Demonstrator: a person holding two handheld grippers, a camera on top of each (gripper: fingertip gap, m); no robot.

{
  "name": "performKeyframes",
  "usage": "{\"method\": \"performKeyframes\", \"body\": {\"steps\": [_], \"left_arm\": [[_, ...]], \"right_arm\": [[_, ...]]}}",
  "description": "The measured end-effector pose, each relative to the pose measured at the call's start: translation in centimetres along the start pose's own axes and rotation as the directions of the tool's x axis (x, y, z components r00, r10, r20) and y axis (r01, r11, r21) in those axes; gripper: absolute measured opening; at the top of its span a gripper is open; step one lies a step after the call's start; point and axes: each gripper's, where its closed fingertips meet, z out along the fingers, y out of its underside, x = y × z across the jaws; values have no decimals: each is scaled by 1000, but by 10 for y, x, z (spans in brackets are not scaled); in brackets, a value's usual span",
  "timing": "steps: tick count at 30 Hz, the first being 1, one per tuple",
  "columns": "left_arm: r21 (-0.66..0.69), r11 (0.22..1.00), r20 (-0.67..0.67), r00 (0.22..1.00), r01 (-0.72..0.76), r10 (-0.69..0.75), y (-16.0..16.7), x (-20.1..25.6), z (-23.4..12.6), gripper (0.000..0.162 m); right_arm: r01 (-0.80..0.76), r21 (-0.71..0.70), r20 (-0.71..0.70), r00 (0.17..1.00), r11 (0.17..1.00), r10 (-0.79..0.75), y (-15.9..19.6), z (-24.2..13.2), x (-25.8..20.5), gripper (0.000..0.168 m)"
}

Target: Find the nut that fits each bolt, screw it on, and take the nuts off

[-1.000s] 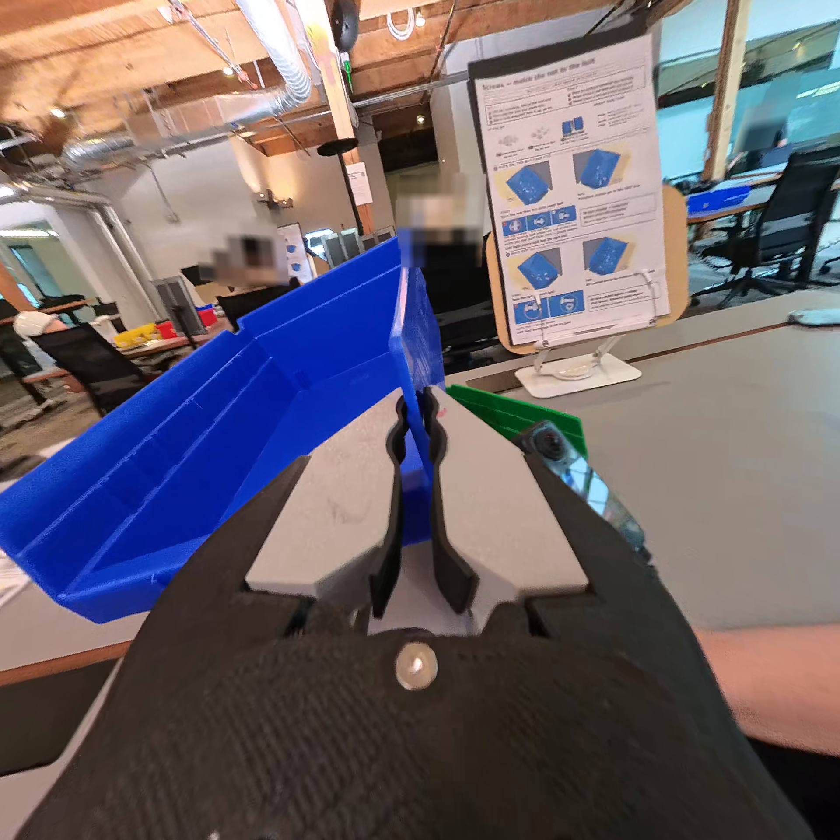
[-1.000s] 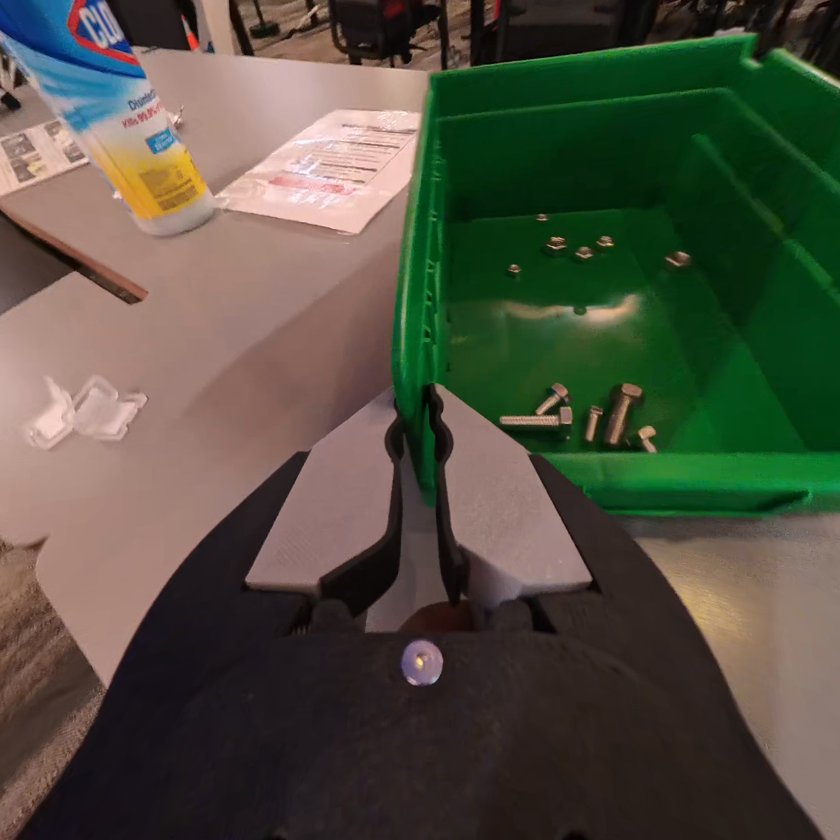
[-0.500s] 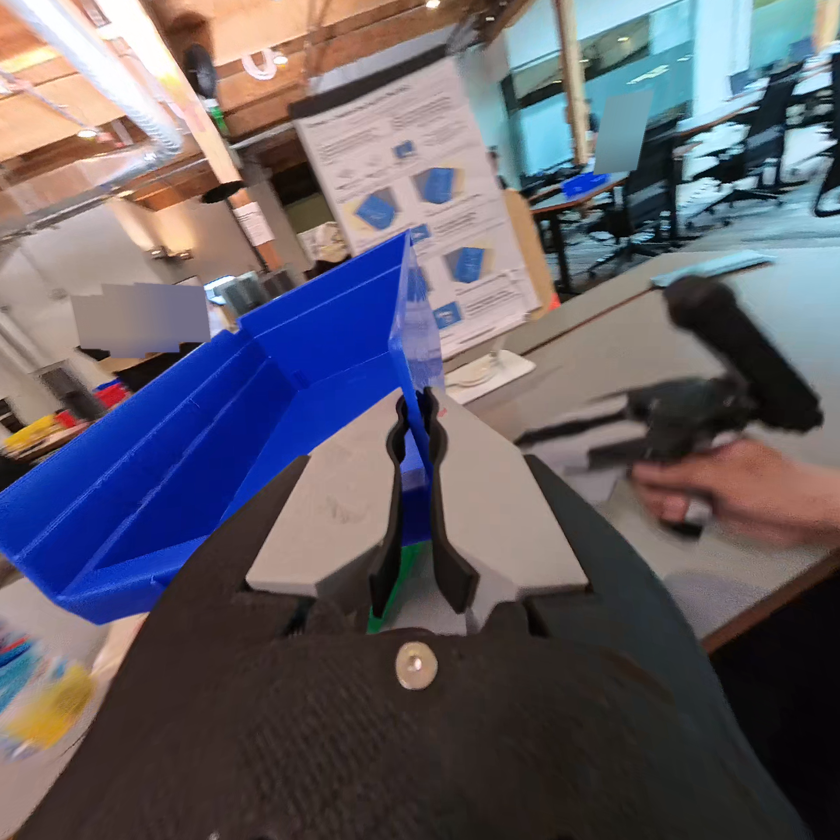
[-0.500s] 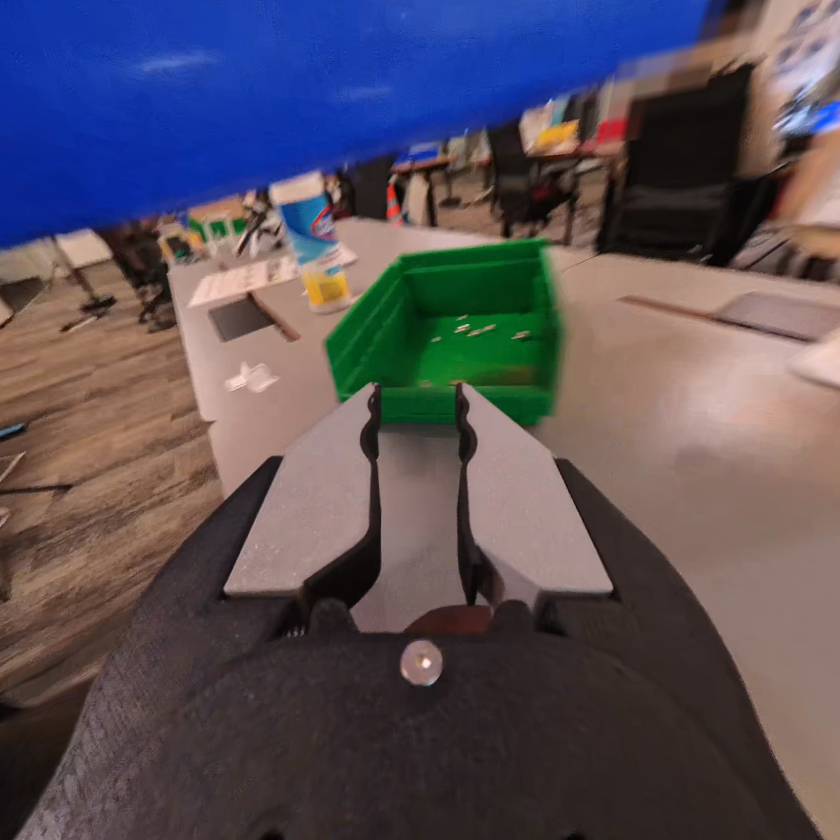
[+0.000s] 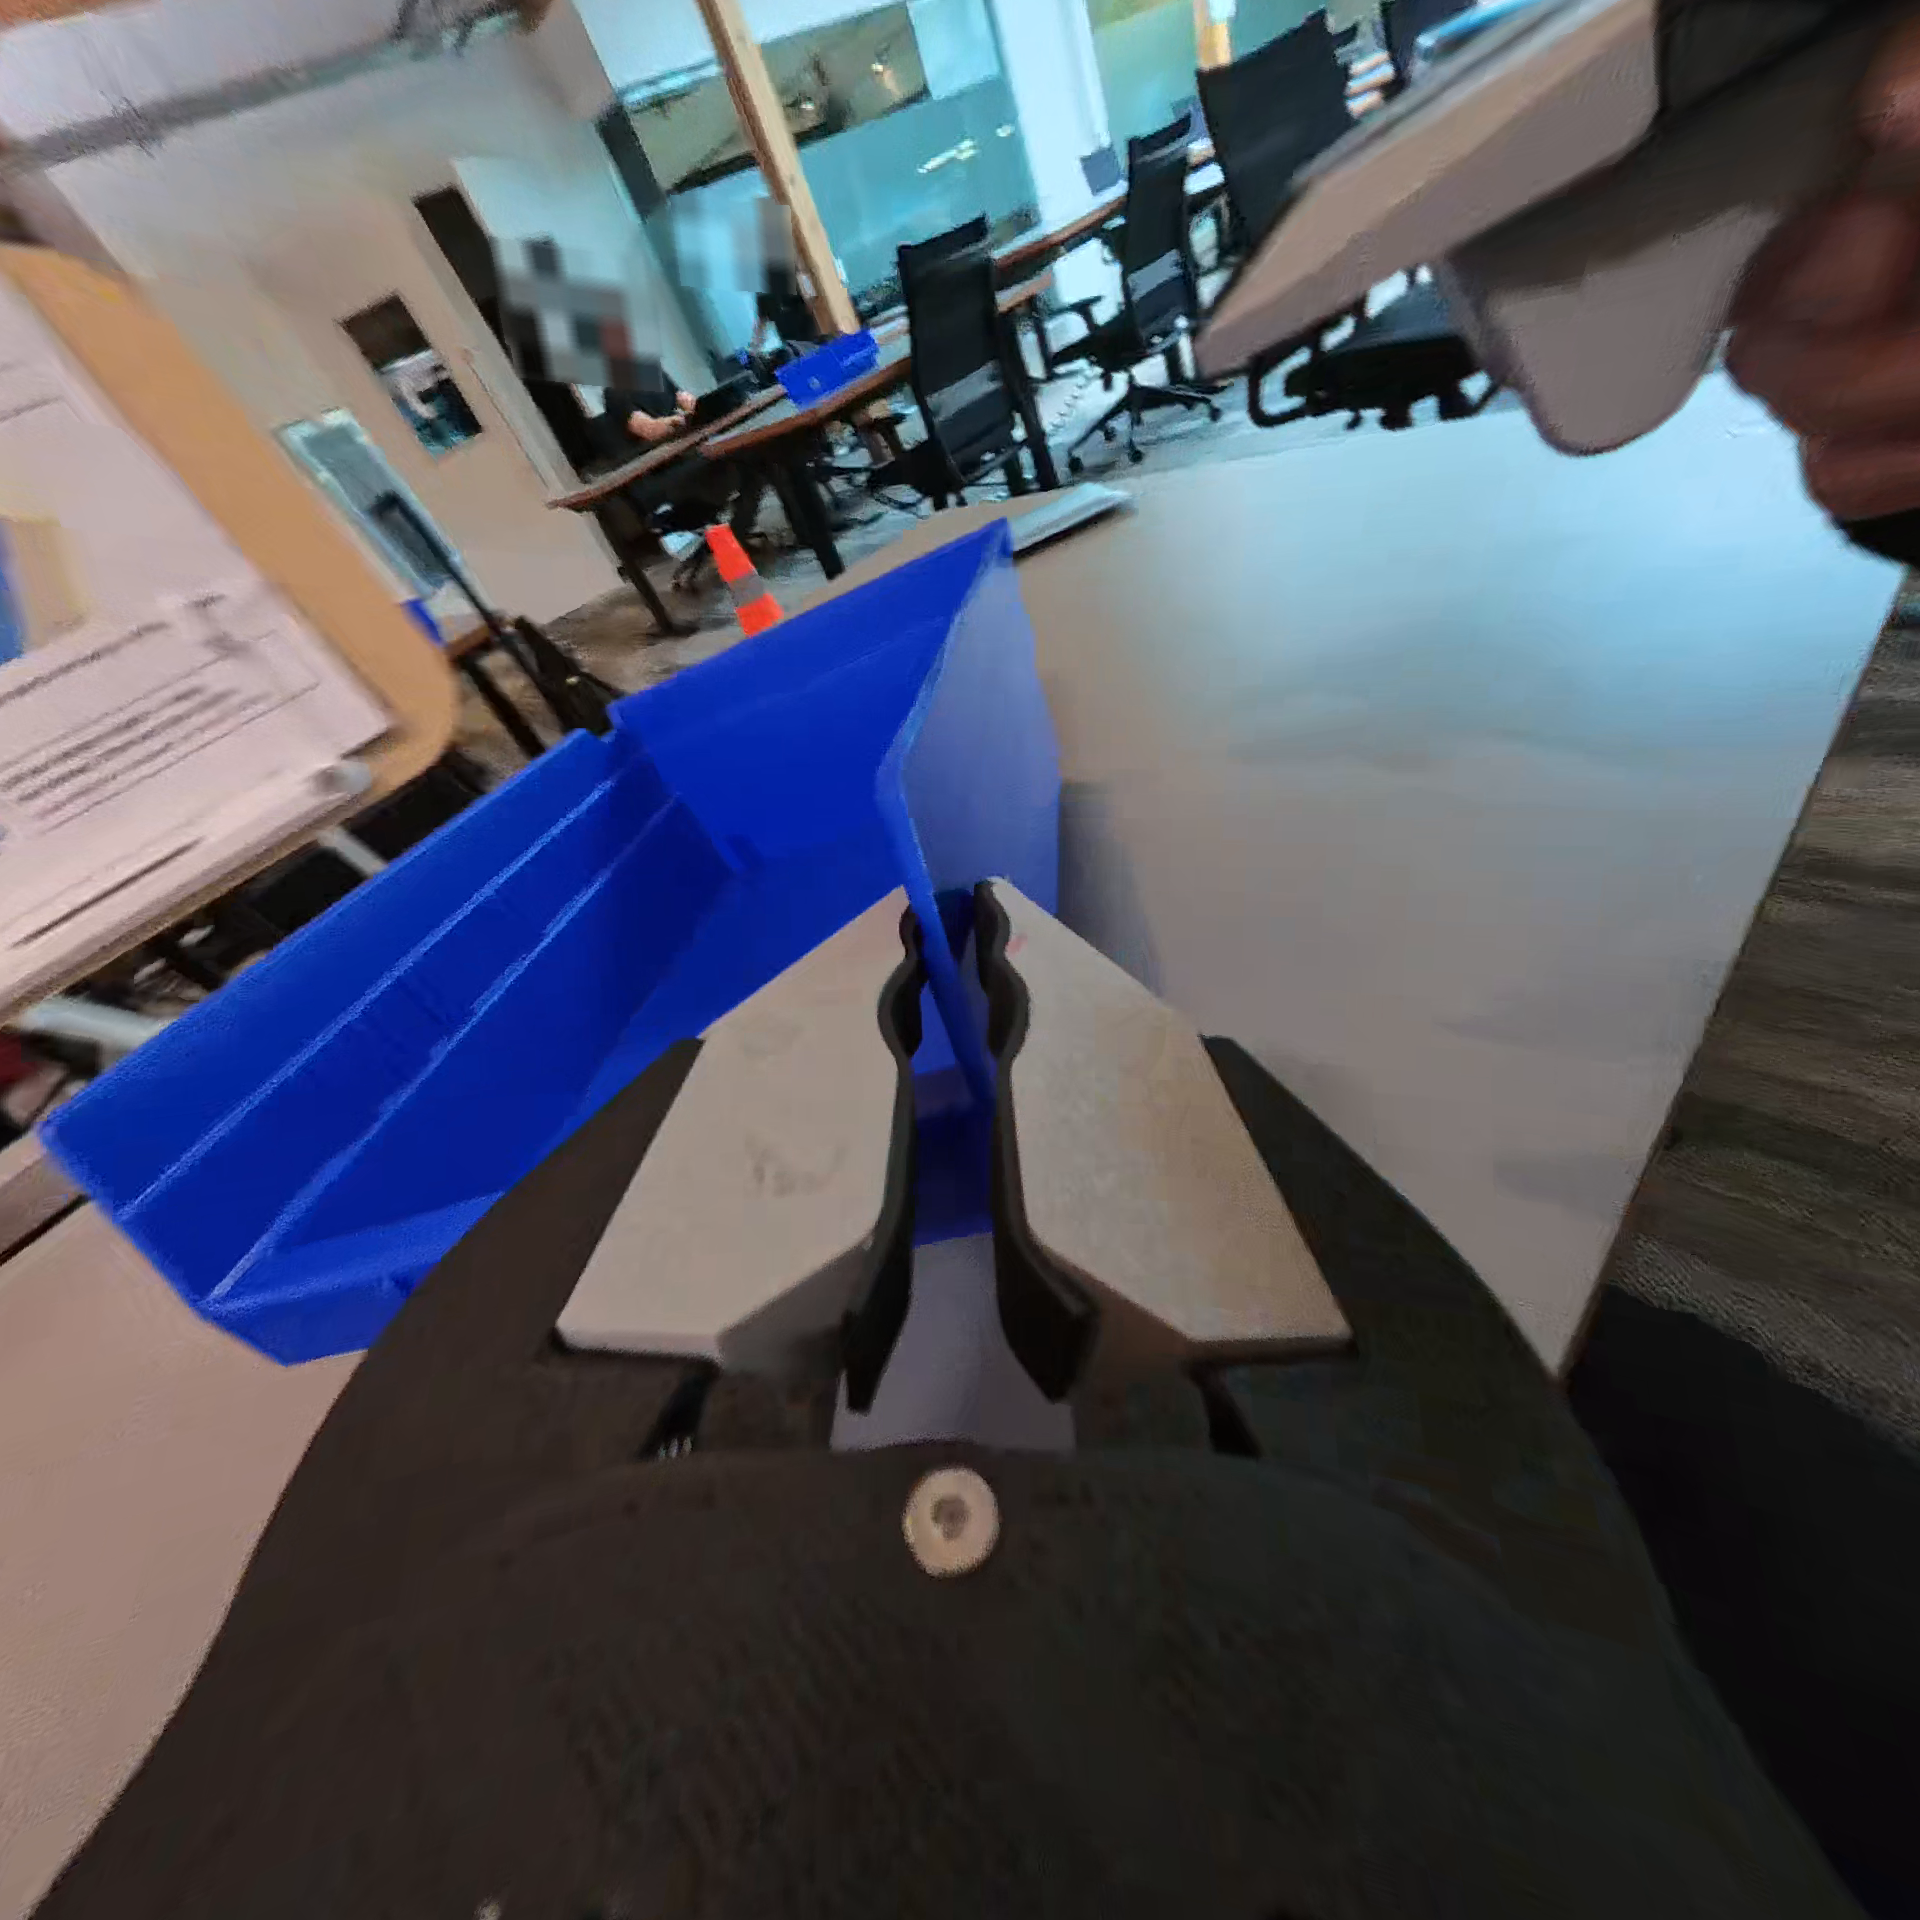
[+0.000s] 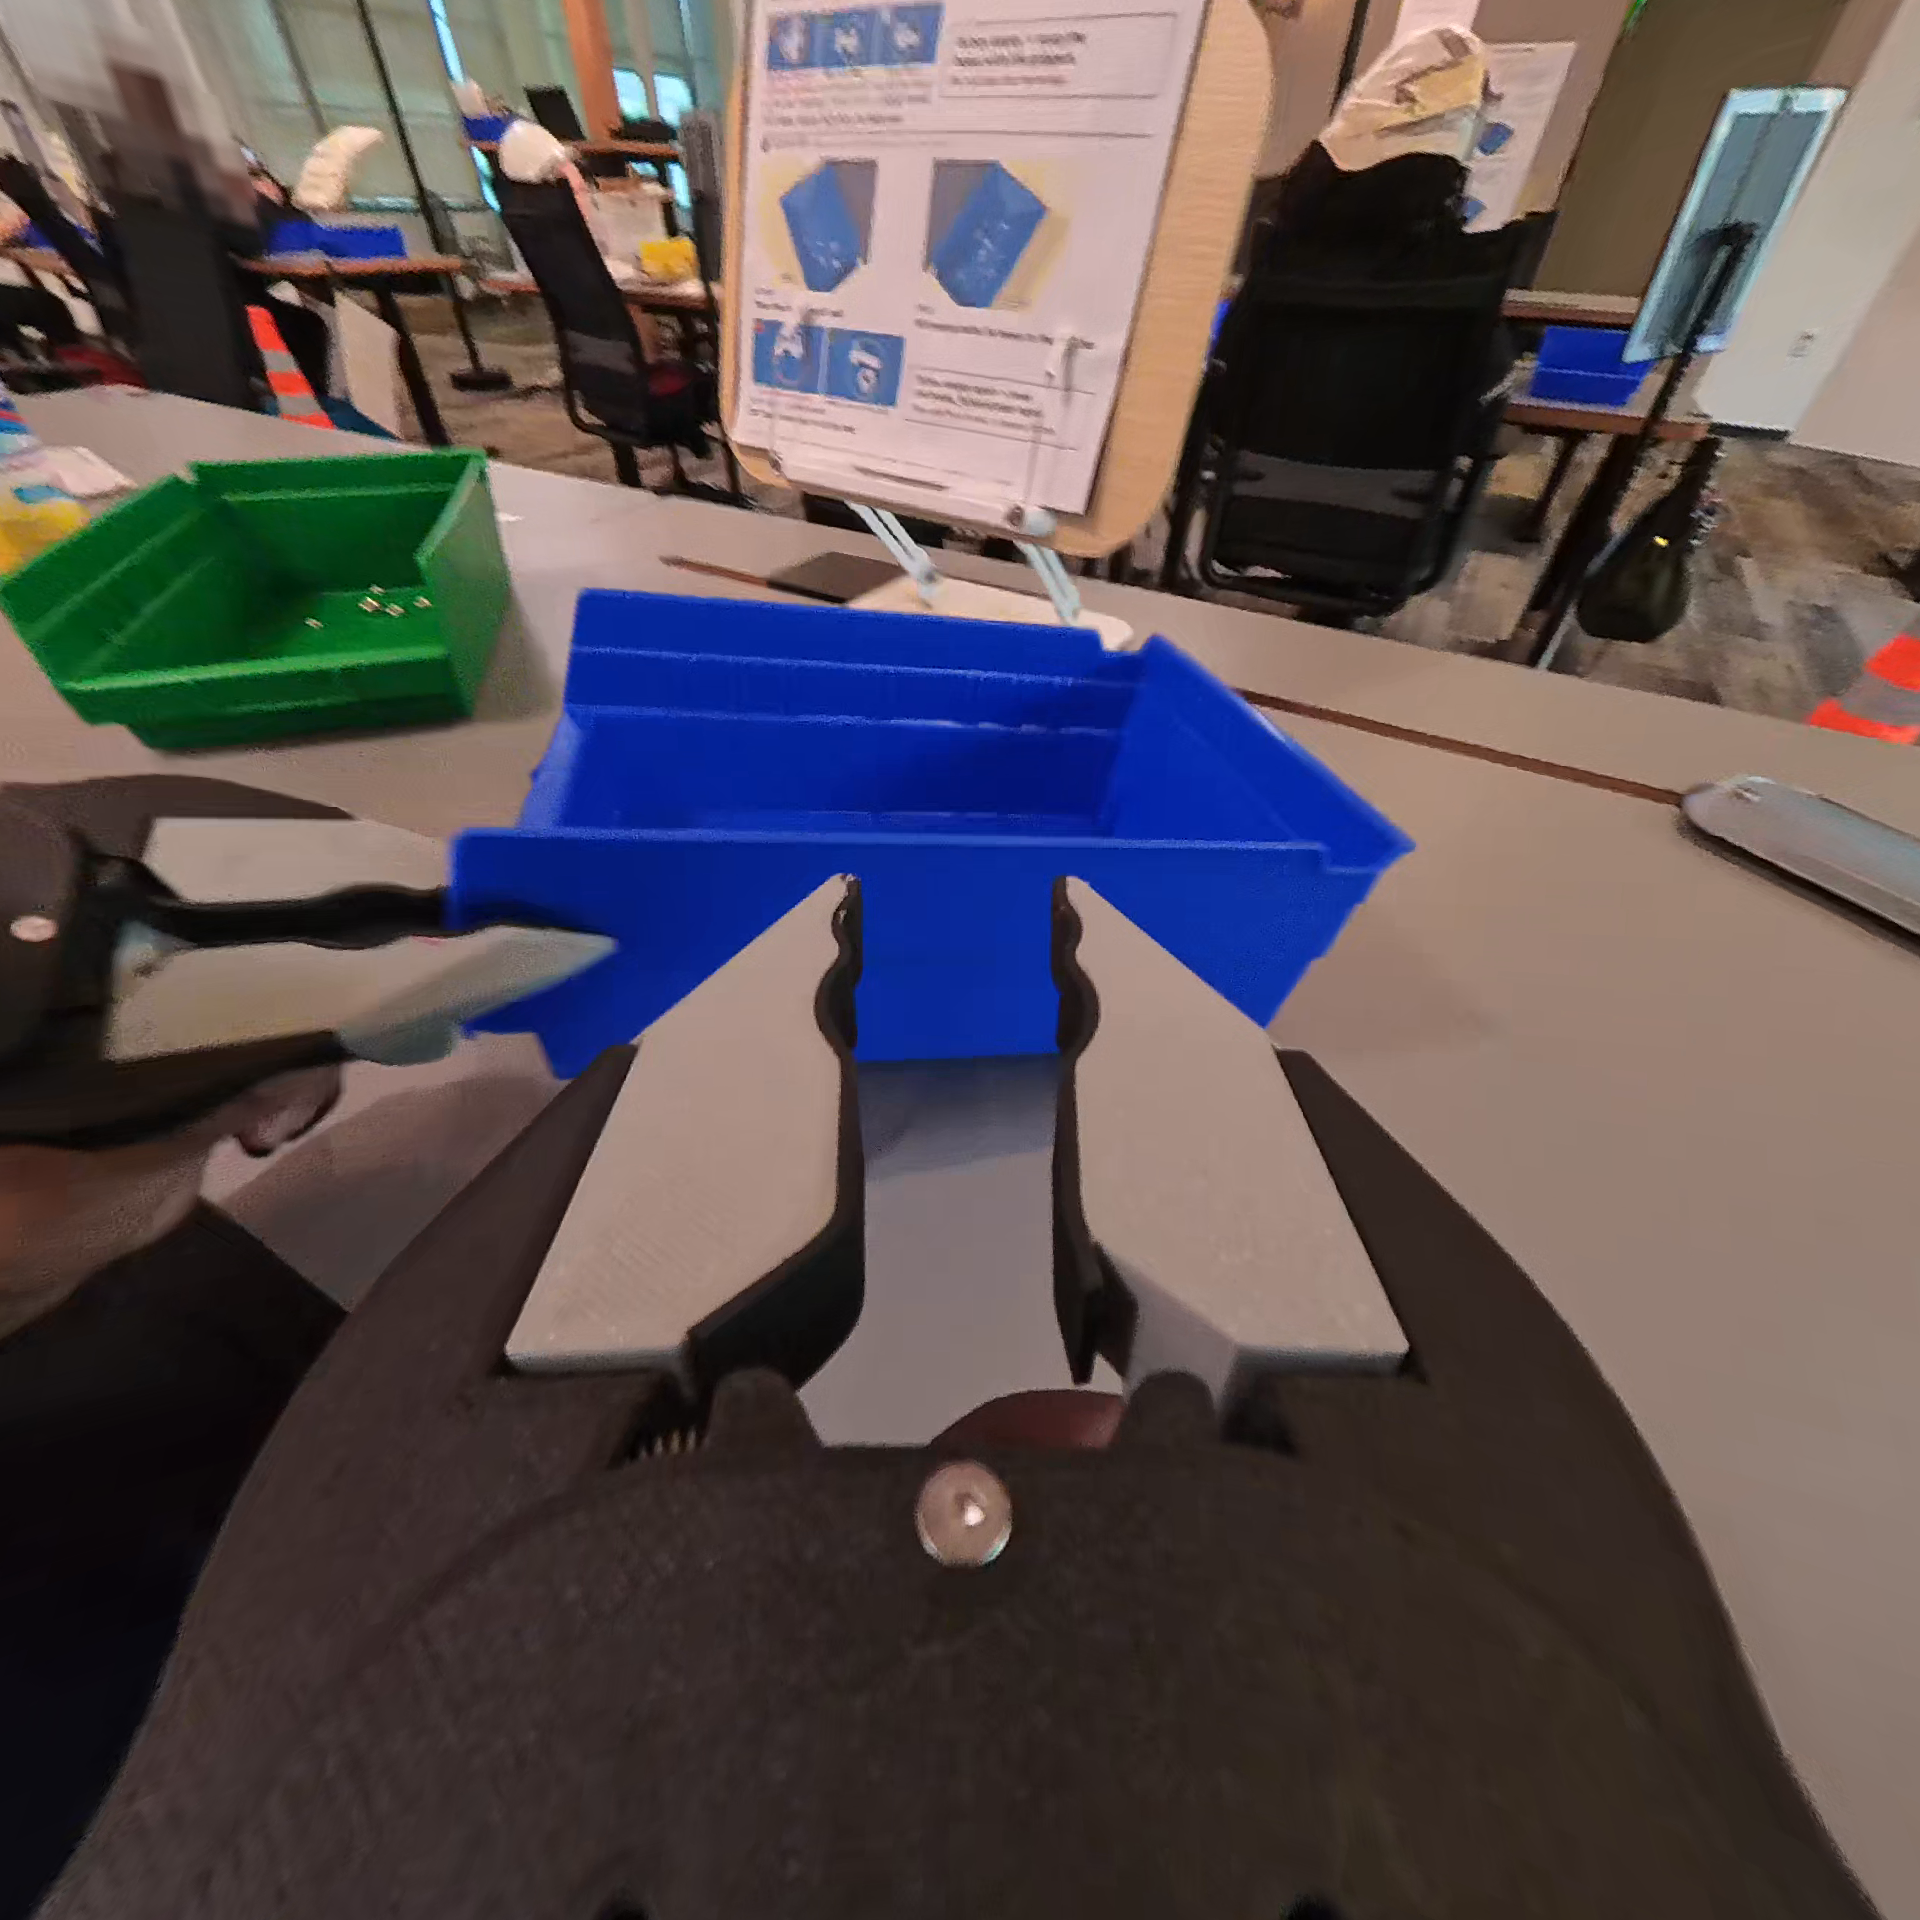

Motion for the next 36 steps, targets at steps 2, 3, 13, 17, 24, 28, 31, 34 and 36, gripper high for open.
{"method": "performKeyframes", "body": {"steps": [2, 3, 13, 17, 24, 28, 31, 34, 36], "left_arm": [[-41, 999, -111, 993, 22, -27, 6, 36, 36, 4], [-78, 996, -170, 983, 50, -63, 11, 52, 49, 6], [-180, 960, -249, 934, 216, -257, 52, -40, -63, 67], [-428, 875, 110, 974, 225, -197, 135, -214, -117, 77], [-810, 510, 210, 955, 289, -208, 250, -305, -168, 77], [-879, 439, 141, 982, 184, -128, 266, -313, -204, 27], [-896, 439, -1, 987, 70, -159, 266, -299, -237, 25], [-870, 458, -250, 964, -181, -94, 268, -288, -275, 24], [-837, 494, -314, 946, -235, -82, 265, -284, -292, 23]], "right_arm": [[15, -38, -57, 998, 999, -17, 7, -10, 16, 34], [19, -45, -81, 996, 999, -22, 8, -16, 22, 33], [115, -180, 29, 993, 977, -111, 42, -14, -43, 34], [126, -178, 64, 991, 976, -117, 52, 25, -73, 36], [116, -386, -72, 985, 915, -156, 91, 61, -28, 0], [159, -514, -291, 892, 843, -346, 111, 21, 58, 14], [102, -569, -410, 825, 816, -389, 122, -7, 128, 13], [-63, -523, -398, 900, 850, -178, 122, -13, 136, 27], [-82, -369, -310, 950, 926, -40, 95, -2, 107, 38]]}}
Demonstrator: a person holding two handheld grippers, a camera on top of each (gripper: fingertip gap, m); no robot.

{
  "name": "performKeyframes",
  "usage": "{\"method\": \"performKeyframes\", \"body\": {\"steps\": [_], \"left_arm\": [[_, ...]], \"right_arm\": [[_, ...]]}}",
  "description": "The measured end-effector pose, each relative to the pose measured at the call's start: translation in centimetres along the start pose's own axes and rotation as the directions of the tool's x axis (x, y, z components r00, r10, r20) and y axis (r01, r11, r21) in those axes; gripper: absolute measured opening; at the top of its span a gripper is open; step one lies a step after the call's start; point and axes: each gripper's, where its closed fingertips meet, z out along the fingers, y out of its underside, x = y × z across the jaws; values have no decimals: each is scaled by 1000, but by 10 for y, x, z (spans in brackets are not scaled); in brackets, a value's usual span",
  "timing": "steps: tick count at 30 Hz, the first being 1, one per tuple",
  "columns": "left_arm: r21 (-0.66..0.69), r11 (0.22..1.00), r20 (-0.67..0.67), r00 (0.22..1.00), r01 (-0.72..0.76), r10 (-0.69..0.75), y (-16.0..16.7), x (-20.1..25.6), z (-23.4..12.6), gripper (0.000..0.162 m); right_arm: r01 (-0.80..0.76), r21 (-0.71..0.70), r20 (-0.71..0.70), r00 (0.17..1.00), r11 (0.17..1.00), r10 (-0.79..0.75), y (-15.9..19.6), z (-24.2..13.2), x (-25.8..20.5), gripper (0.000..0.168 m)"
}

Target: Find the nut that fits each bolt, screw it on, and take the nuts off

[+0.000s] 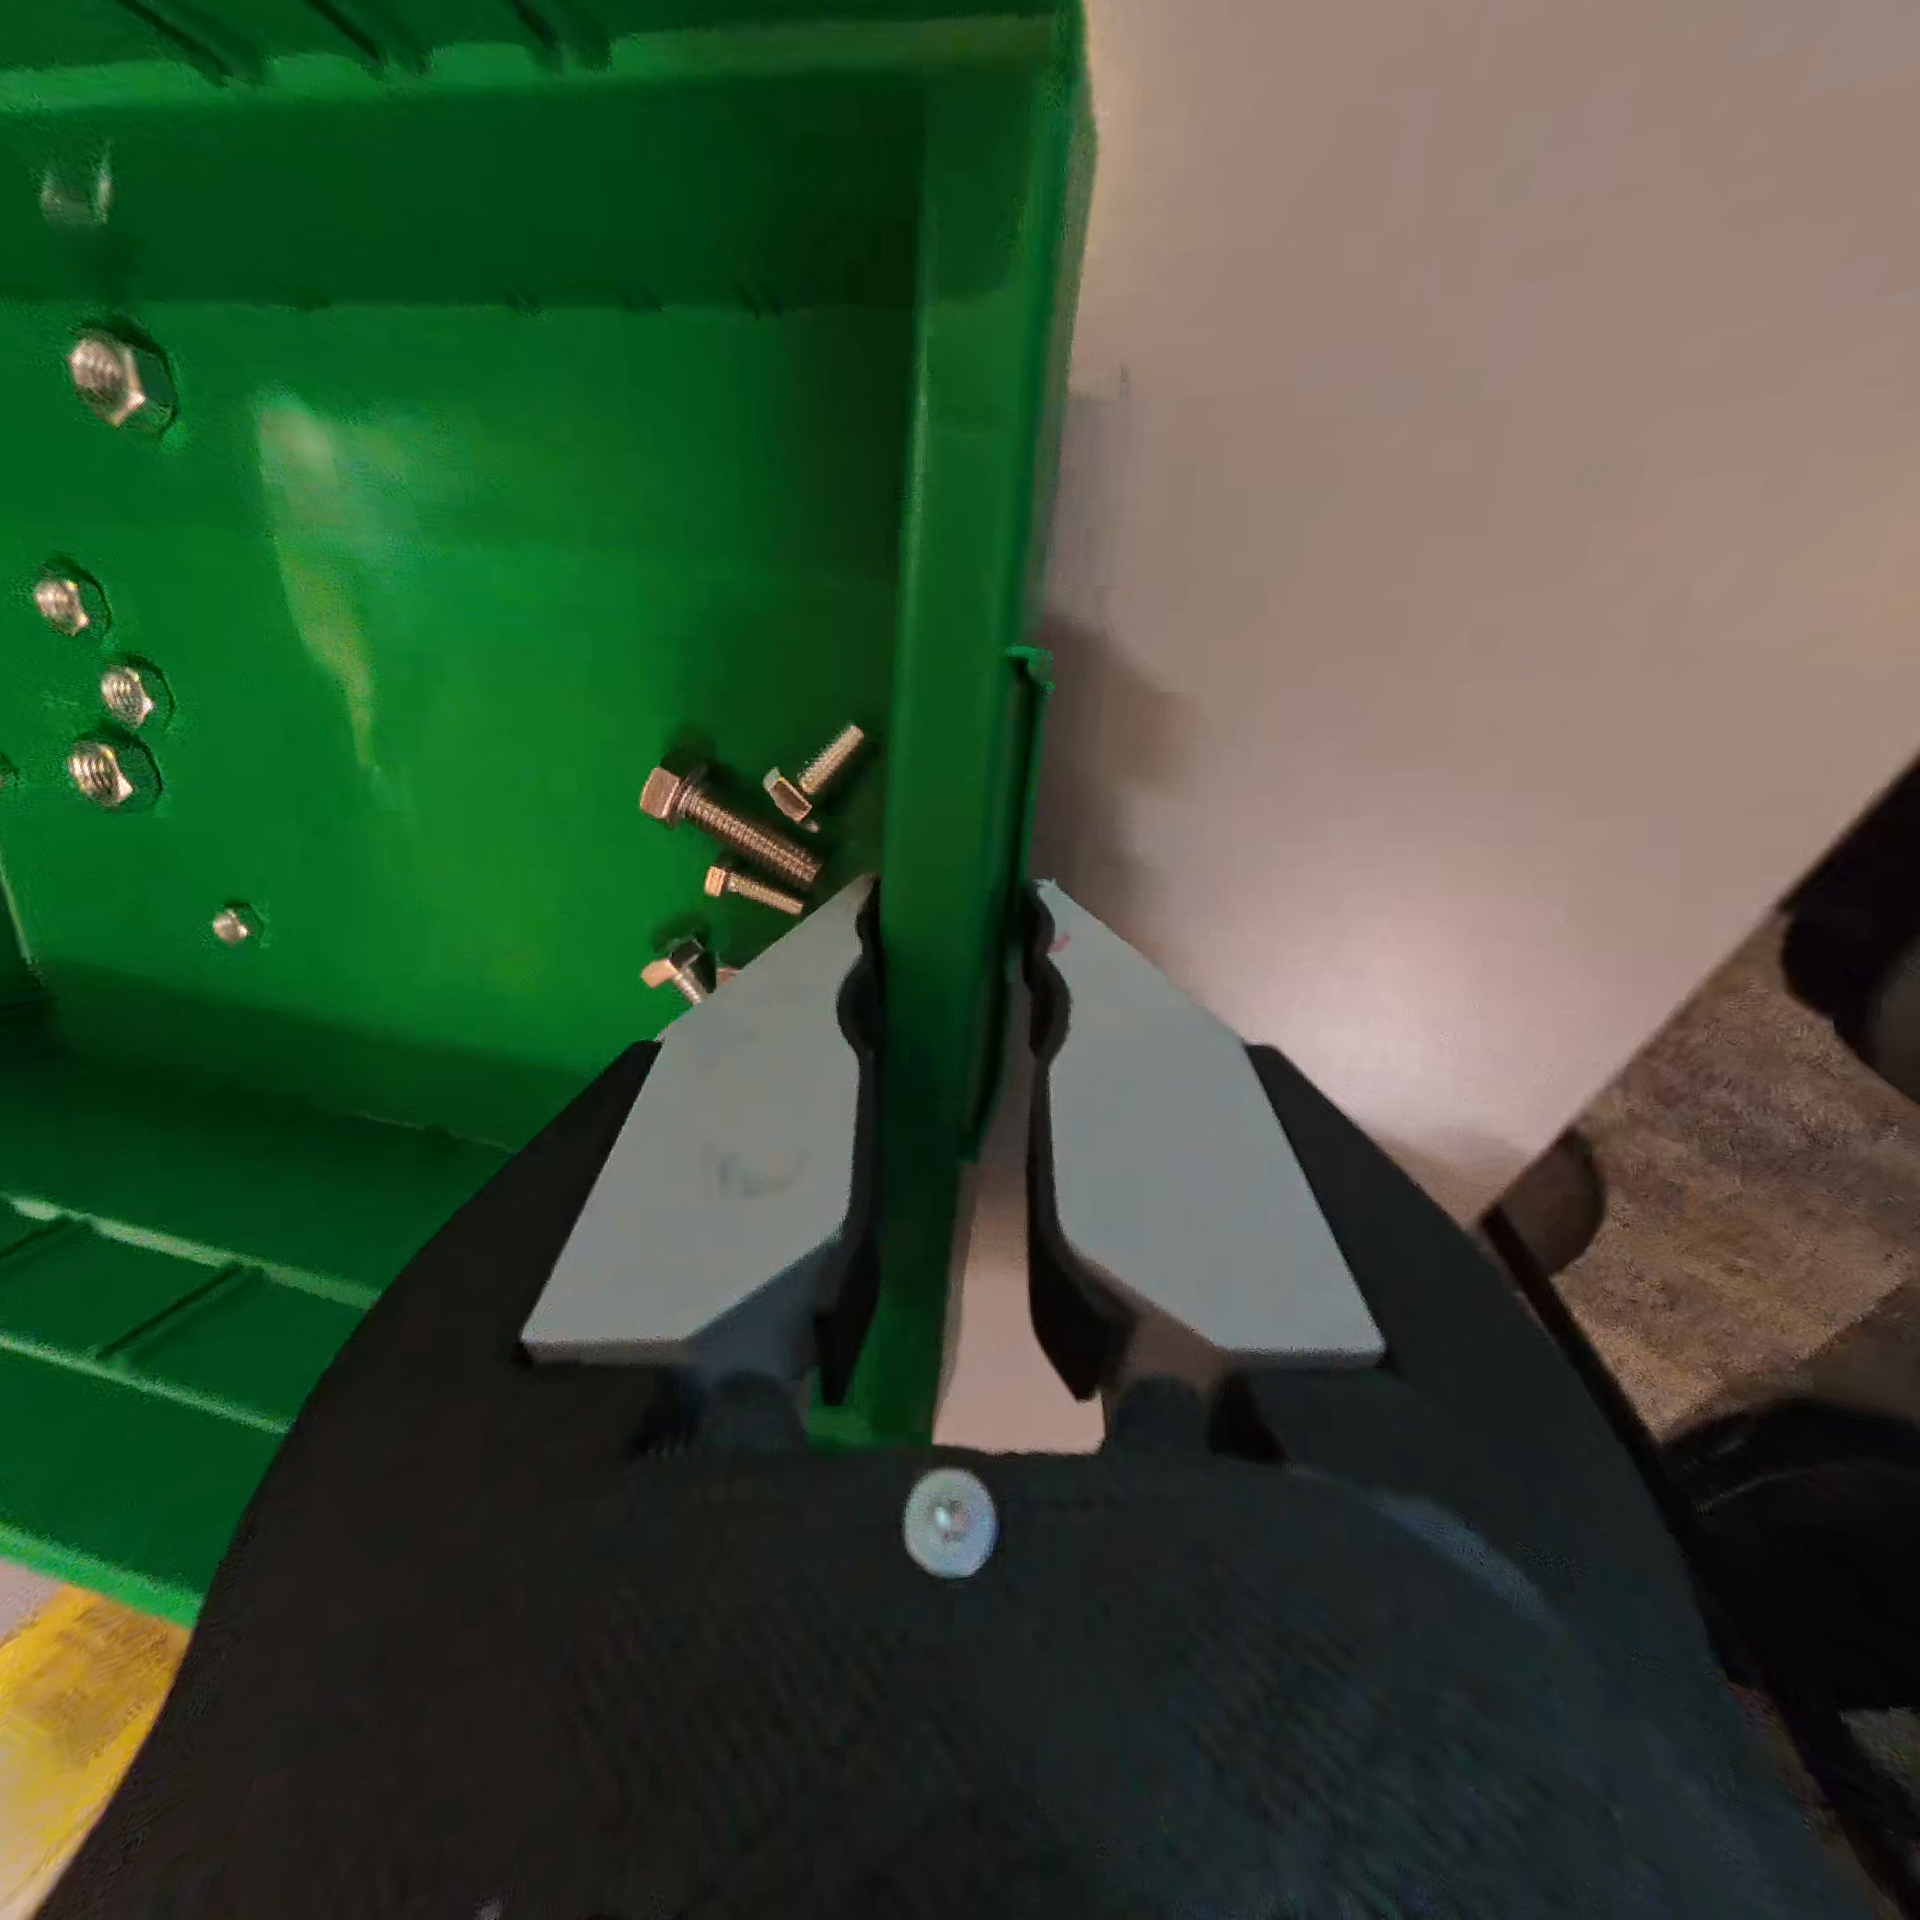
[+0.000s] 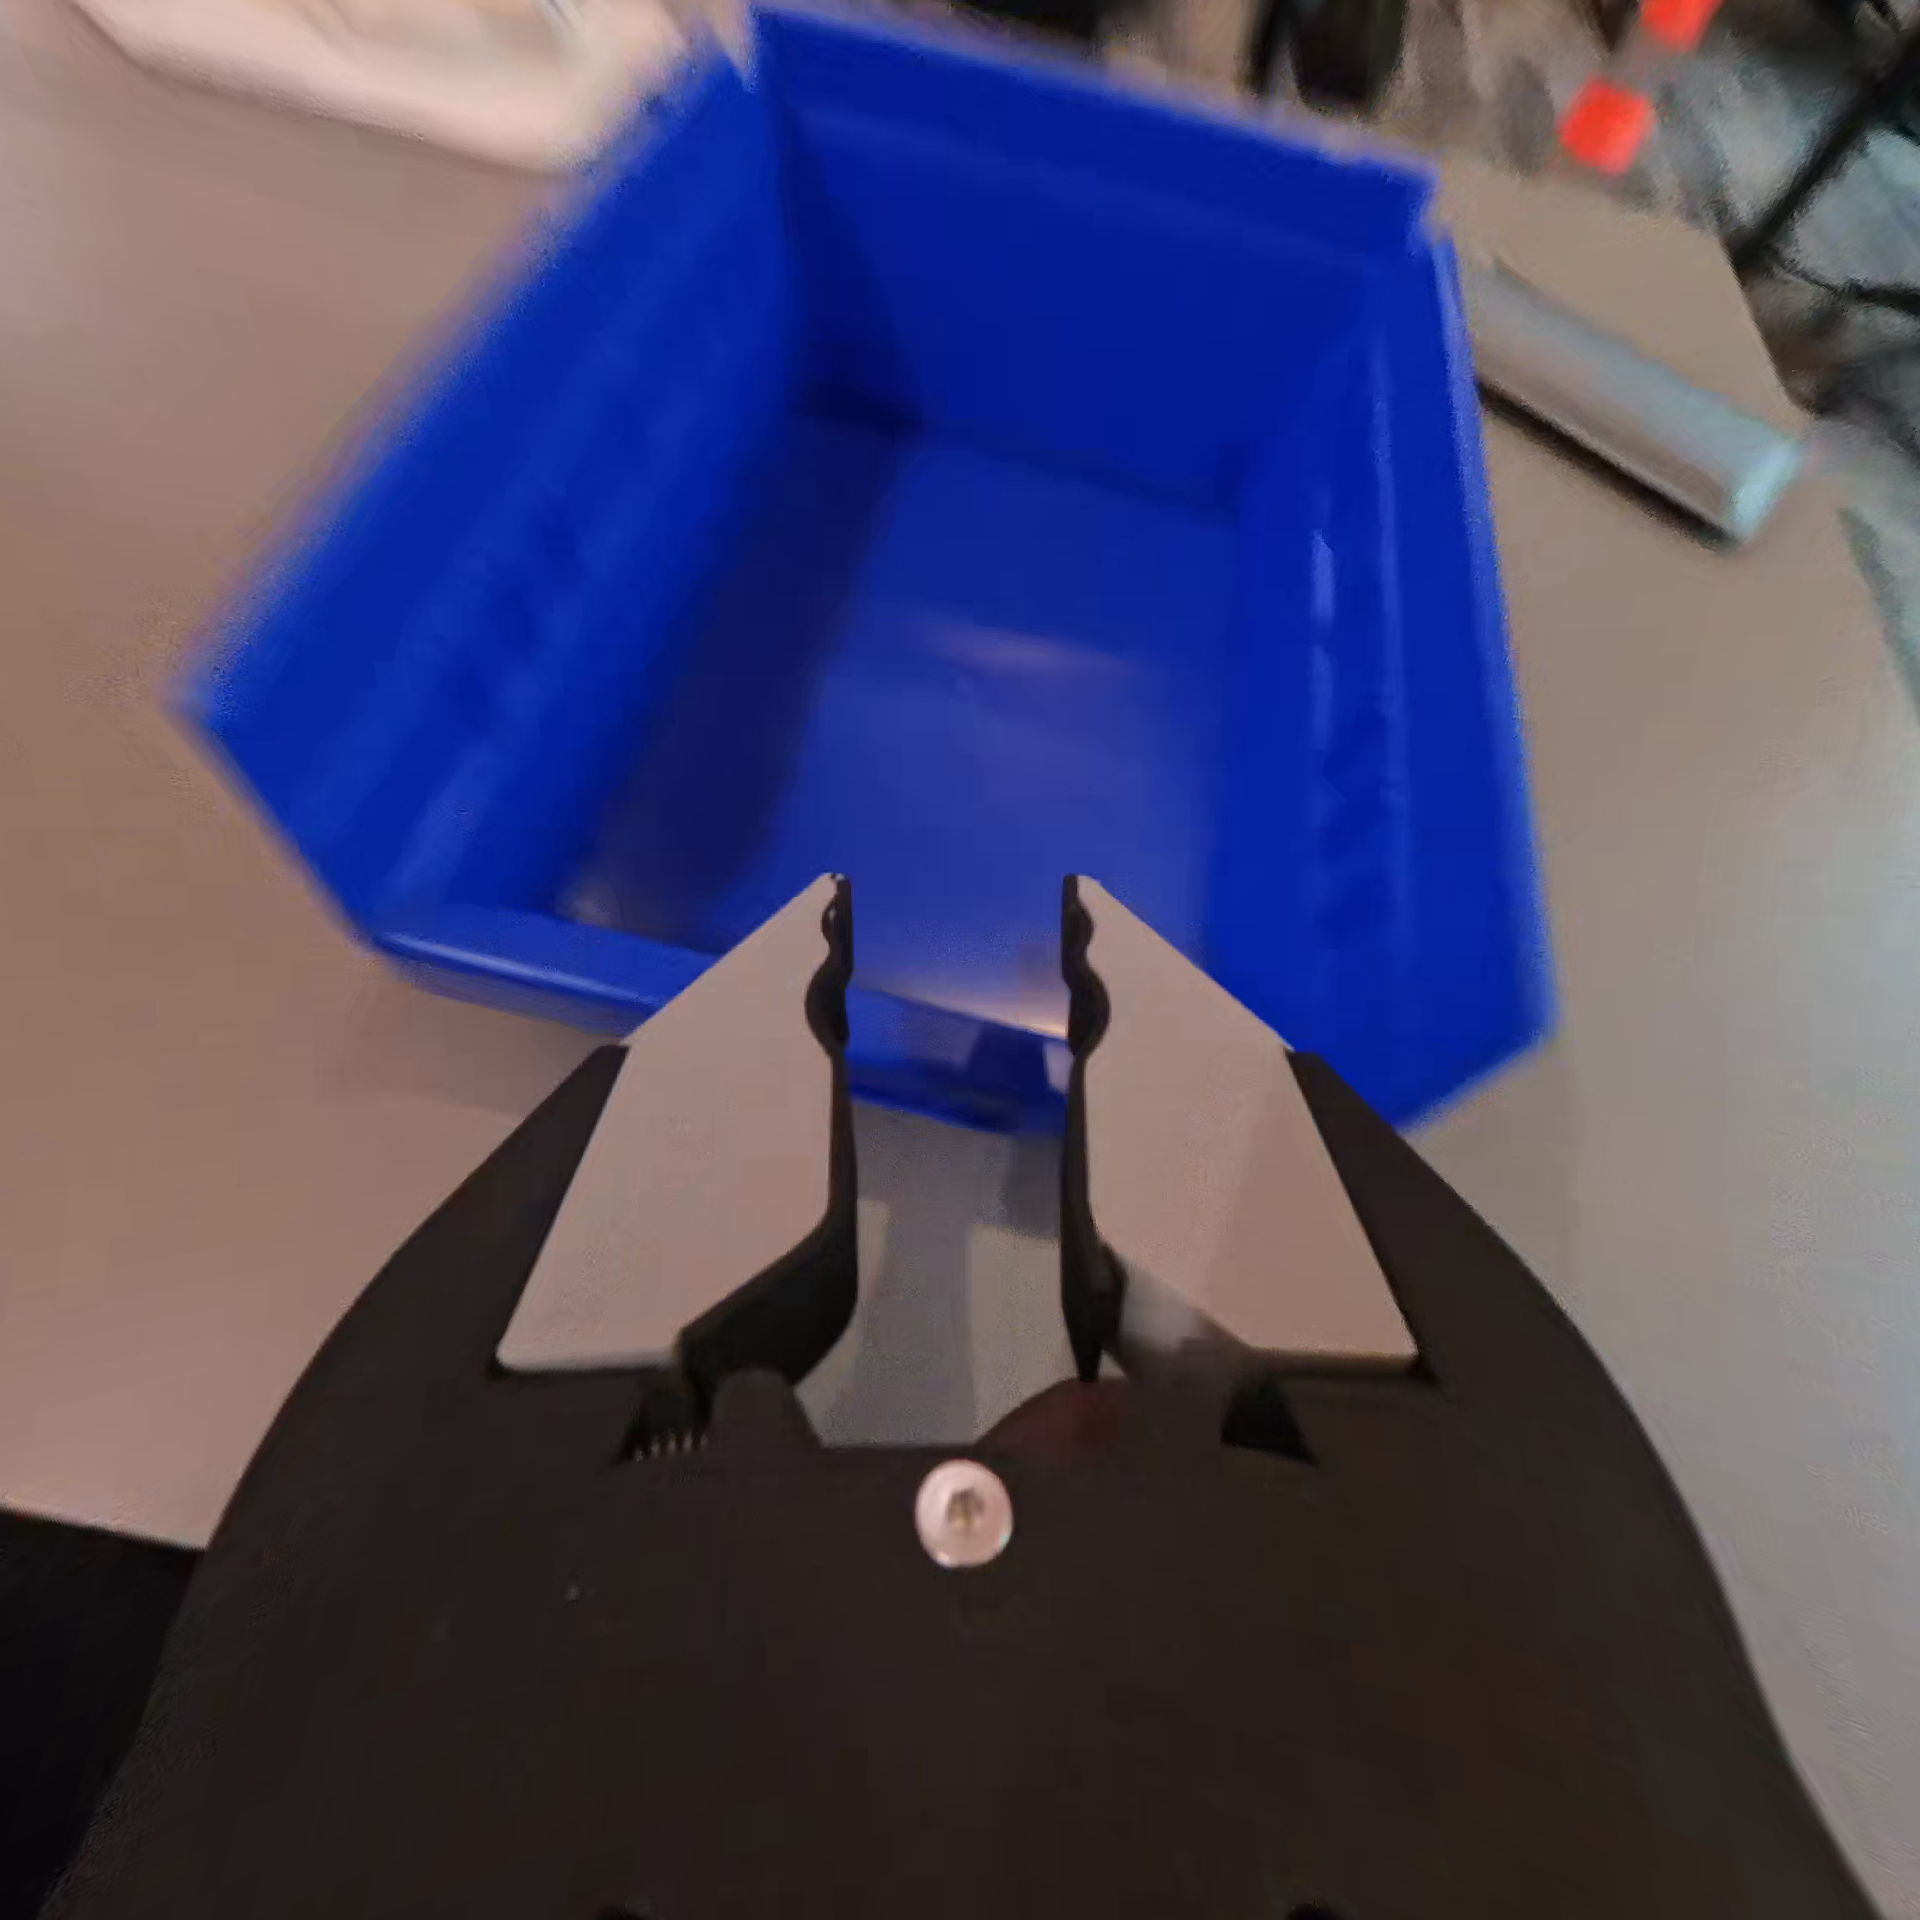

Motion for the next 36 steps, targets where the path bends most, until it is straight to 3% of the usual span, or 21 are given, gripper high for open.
{"method": "performKeyframes", "body": {"steps": [2, 3, 7, 11, 13, 14, 15, 16, 17, 20, 25, 29, 33, 34, 36], "left_arm": [[123, 990, -25, 997, 70, -67, -9, 2, -13, 25], [220, 968, -47, 993, 118, -110, -22, 2, -24, 36], [552, 778, -132, 952, 302, -276, -80, 16, -69, 68], [594, 673, 2, 836, 441, -549, -109, -1, -44, 71], [614, 623, -2, 790, 485, -613, -131, -8, -28, 59], [619, 623, 55, 765, 478, -642, -136, -17, -21, 58], [615, 655, 161, 744, 438, -648, -137, -27, -17, 39], [600, 703, 261, 738, 381, -623, -139, -34, -14, 27], [590, 714, 291, 726, 376, -623, -142, -37, -12, 26], [535, 784, 323, 781, 315, -535, -153, -32, -10, 24], [585, 765, 189, 872, 269, -451, -166, -13, -10, 17], [626, 736, 178, 872, 257, -456, -164, -10, -8, 11], [615, 718, 121, 861, 325, -493, -156, -5, 11, 30], [640, 695, 111, 855, 328, -506, -158, -5, 9, 15], [644, 686, 142, 828, 339, -542, -158, -10, 9, 7]], "right_arm": [[-47, 125, 135, 990, 991, 30, -23, -10, -37, 50], [-53, 152, 207, 978, 987, 21, -29, -15, -57, 60], [-65, 269, 347, 937, 961, -34, -44, -34, -112, 76], [10, 223, 283, 956, 975, -74, -35, -3, -131, 79], [31, 170, 243, 967, 985, -72, -31, 22, -133, 78], [43, 152, 209, 975, 987, -75, -30, 33, -130, 74], [67, 149, 160, 983, 987, -91, -30, 43, -125, 66], [113, 157, 105, 986, 981, -130, -32, 47, -120, 42], [146, 157, 47, 987, 977, -155, -35, 50, -112, 19], [131, 155, 94, 985, 979, -147, -37, 54, -112, 22], [139, 156, 149, 976, 978, -162, -42, 67, -104, 24], [136, 145, 142, 977, 980, -156, -47, 75, -103, 24], [111, 143, 135, 982, 983, -130, -49, 76, -104, 24], [101, 149, 135, 983, 984, -121, -49, 76, -104, 23], [105, 150, 124, 985, 983, -124, -50, 77, -104, 23]]}}
